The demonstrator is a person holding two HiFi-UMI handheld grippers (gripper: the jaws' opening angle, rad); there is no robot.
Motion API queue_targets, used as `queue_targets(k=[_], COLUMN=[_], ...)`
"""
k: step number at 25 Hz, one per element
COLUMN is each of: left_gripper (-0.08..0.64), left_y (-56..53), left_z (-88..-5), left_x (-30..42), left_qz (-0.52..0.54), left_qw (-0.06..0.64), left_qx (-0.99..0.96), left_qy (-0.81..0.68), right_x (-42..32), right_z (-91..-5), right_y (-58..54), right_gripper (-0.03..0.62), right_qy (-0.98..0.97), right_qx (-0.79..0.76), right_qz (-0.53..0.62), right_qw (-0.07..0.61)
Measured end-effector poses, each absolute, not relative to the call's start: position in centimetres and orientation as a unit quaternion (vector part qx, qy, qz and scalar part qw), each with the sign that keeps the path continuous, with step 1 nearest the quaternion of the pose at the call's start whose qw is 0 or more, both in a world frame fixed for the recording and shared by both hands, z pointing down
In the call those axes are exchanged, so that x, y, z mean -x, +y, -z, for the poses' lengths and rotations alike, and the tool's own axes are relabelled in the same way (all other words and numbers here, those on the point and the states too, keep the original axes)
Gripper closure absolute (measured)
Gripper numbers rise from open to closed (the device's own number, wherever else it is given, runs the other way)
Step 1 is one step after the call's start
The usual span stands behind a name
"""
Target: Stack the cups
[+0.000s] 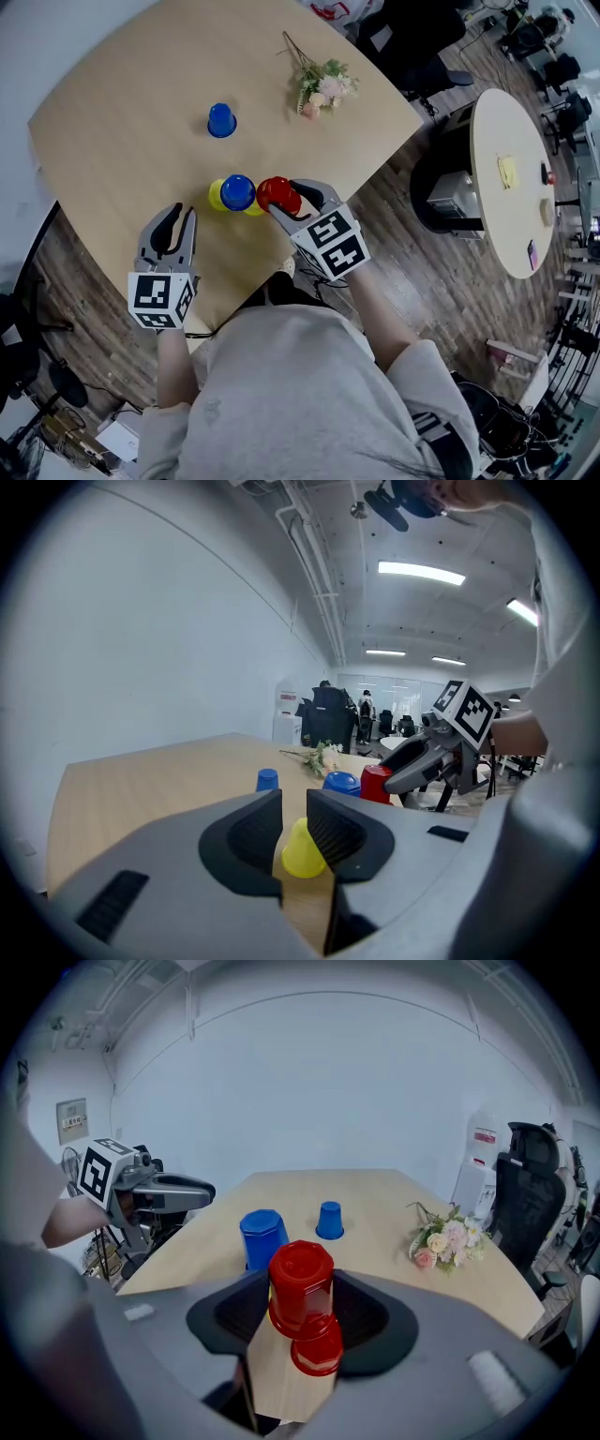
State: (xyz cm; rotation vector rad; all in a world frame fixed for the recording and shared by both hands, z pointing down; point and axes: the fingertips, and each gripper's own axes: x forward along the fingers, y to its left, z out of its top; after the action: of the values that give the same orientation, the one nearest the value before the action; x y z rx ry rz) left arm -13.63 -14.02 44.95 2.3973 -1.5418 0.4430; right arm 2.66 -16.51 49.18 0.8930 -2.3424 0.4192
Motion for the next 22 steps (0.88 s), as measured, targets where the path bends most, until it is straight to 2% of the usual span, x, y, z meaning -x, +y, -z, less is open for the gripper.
queue_targets(k=[7,15,22], left_gripper=[0.475,0.469,0.399], left_y=[-14.5,-21.1,-28.2], left_z=[-44.8,-41.2,-44.2], left_x=[14.7,15.4,13.0], left_qz=[-0.149,-0.150,-0.180], left_qw=[0.124,0.067,0.075], left_qx=[-0.819,-0.833,-0.843], left_qy=[-0.540,-0.529,-0.501], right_x=[-2.2,-3.5,-7.0], right_z=[-49.1,-46.0,-44.7], right_y=[-16.1,-15.3,-15.2], right_gripper=[0.357,0.342,0.342], right_qy=[-0.886,-0.900,-0.887], right_qx=[-0.326,-0.339,-0.379], right_qz=[-0.160,-0.179,-0.192], right_qw=[0.288,0.206,0.183])
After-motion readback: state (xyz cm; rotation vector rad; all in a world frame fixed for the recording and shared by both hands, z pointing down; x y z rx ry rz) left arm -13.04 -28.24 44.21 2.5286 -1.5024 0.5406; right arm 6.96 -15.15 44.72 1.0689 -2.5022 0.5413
